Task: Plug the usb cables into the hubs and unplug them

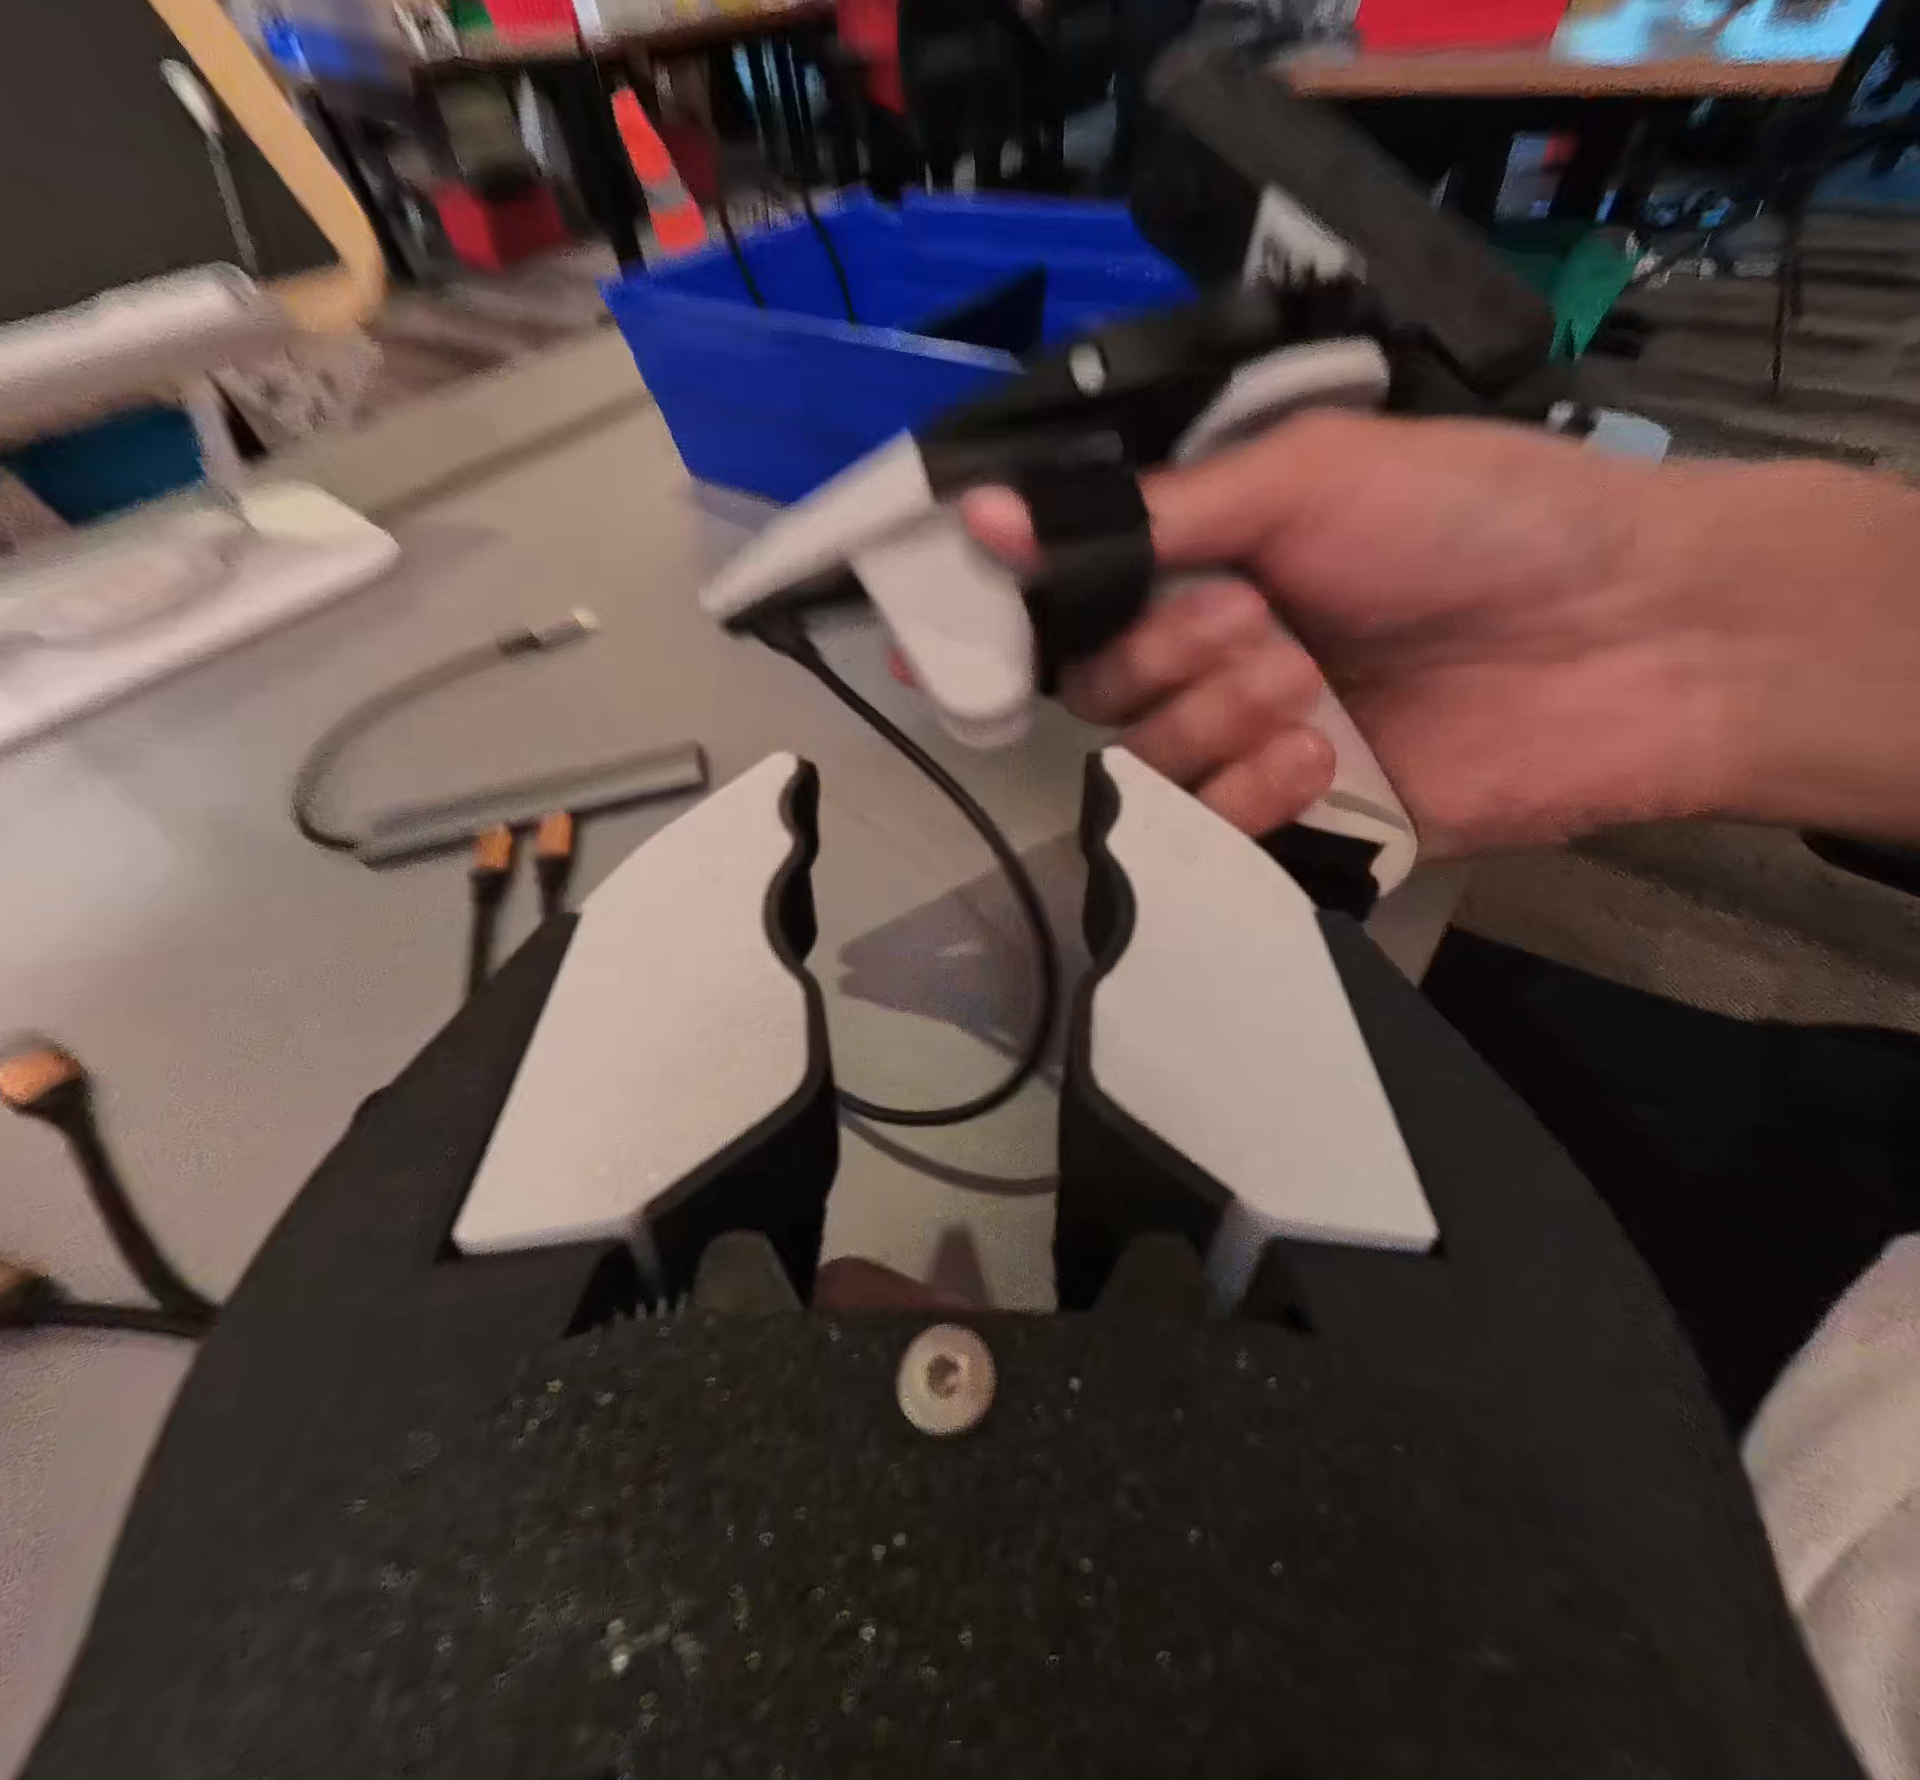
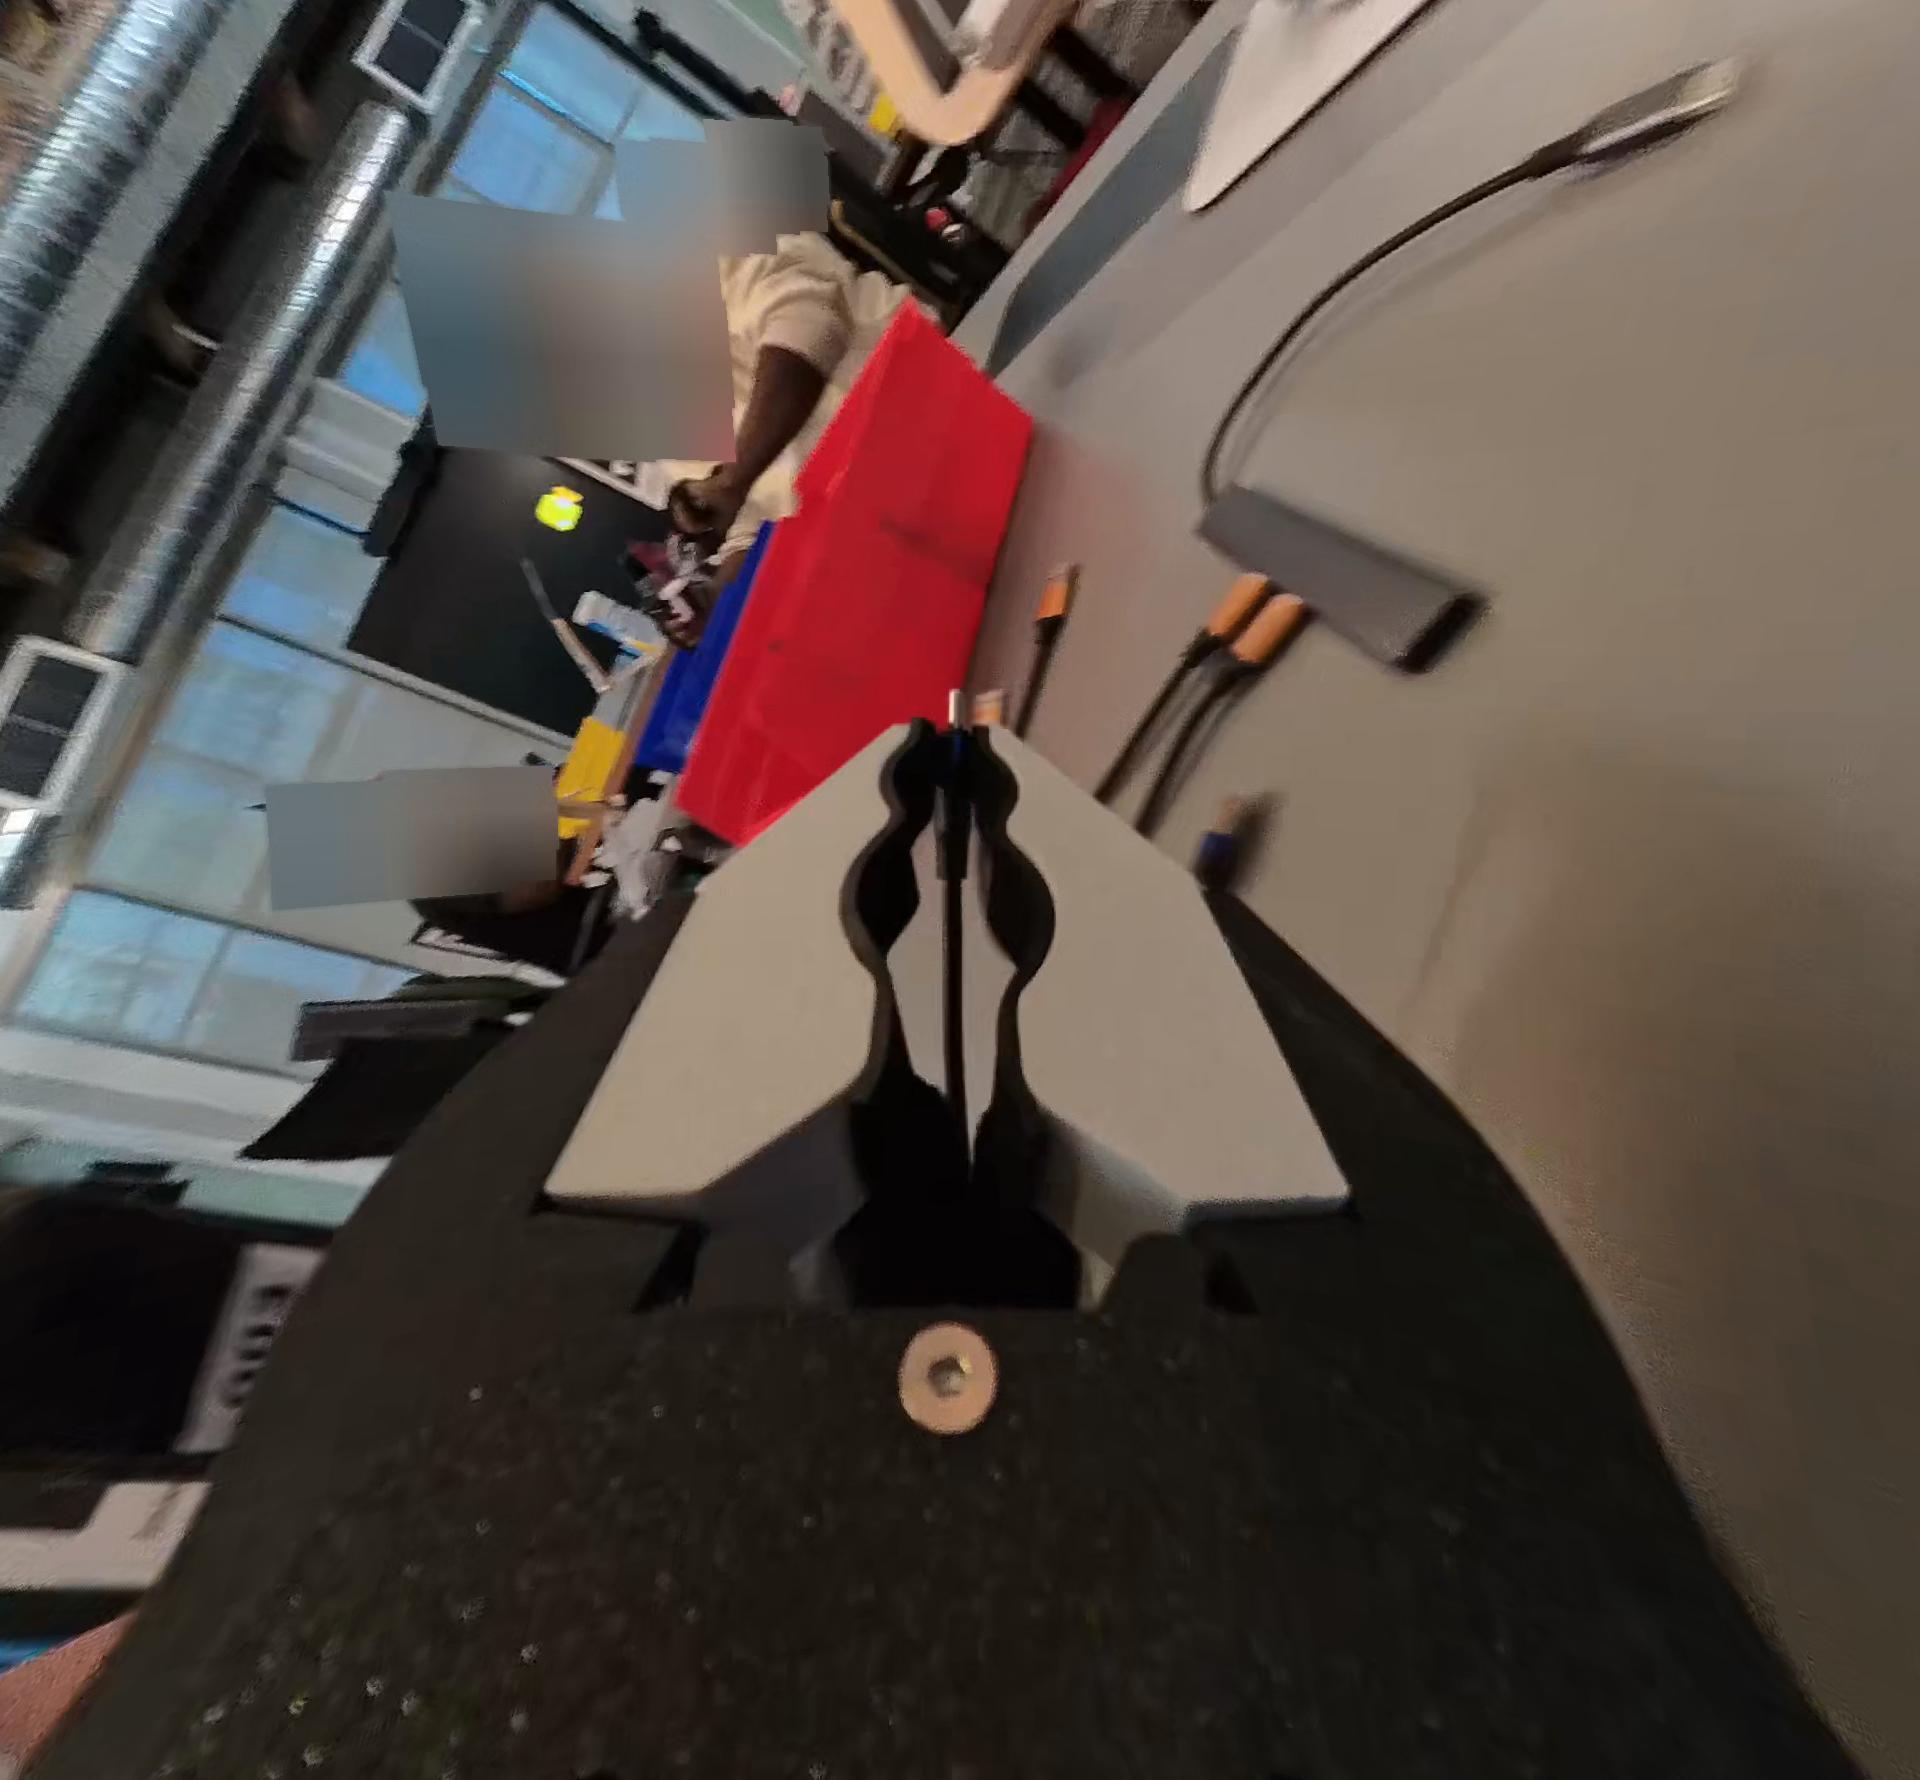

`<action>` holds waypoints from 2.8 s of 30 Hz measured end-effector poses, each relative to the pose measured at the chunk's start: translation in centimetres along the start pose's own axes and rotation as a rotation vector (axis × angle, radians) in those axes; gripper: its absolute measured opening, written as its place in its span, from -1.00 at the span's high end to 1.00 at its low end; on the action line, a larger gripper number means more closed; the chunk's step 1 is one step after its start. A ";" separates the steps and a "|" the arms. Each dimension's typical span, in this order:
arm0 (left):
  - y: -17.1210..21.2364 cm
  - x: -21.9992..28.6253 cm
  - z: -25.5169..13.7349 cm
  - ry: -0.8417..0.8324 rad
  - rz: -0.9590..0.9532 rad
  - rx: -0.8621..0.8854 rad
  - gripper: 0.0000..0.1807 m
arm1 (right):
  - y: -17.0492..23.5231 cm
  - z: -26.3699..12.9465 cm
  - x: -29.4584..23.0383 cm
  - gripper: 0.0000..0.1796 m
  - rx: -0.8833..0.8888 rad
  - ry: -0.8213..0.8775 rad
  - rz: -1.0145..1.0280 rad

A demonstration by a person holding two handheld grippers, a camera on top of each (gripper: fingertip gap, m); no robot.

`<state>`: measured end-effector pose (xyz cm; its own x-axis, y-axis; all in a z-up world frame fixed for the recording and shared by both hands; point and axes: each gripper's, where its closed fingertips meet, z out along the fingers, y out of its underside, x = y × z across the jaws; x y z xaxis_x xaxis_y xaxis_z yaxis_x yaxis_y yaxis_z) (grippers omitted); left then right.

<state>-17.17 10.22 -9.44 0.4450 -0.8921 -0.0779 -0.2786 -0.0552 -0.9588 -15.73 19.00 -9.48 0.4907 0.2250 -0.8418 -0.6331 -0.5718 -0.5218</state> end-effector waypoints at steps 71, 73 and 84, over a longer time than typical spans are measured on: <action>-2.3 -3.9 -2.9 -0.084 0.306 0.232 0.86 | 4.2 -1.6 -6.3 0.96 -0.294 -0.628 0.600; -2.5 -3.6 -3.0 -0.046 0.273 0.247 0.83 | 4.2 -1.6 -6.4 0.96 -0.295 -0.637 0.603; -2.4 -3.9 -3.0 -0.045 0.267 0.239 0.88 | 4.9 -1.6 -6.8 0.96 -0.317 -0.657 0.622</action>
<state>-20.82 12.44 -6.03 0.4222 -0.8399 -0.3411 -0.1852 0.2884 -0.9394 -21.26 13.39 -6.09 -0.3738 0.1517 -0.9150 -0.4280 -0.9034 0.0251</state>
